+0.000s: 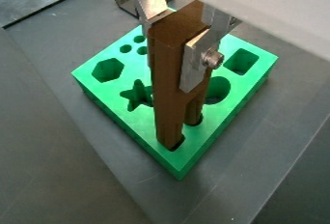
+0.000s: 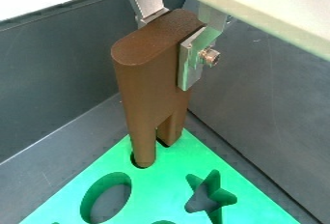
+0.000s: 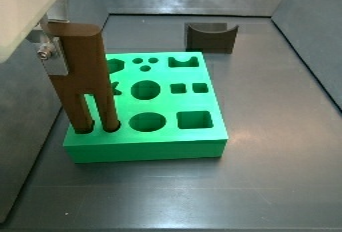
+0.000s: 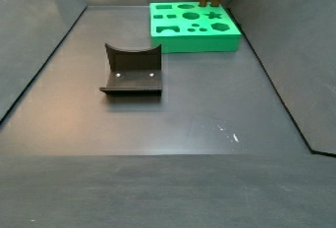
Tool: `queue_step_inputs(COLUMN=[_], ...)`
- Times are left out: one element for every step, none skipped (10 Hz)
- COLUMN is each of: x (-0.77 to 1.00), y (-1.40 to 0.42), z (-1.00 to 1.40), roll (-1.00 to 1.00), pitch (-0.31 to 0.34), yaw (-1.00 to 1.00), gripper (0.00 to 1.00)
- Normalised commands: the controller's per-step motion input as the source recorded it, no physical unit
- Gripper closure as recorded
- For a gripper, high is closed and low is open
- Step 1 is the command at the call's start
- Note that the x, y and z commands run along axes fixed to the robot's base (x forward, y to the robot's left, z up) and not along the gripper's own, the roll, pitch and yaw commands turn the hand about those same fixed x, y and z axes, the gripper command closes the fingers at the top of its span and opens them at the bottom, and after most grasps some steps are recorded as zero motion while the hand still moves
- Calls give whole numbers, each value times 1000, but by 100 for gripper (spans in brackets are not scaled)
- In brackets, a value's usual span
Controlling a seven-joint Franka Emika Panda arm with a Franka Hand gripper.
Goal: Insert the square-circle object.
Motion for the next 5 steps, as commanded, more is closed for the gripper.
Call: queue_step_inputs(x=[0, -63, -14, 6, 51], y=[37, 0, 0, 0, 26], z=[-286, -369, -334, -486, -591], roll=[-156, -237, -310, -214, -116], pitch=[0, -17, 0, -19, 0], yaw=[0, 83, 111, 0, -174], gripper=[100, 100, 100, 100, 100])
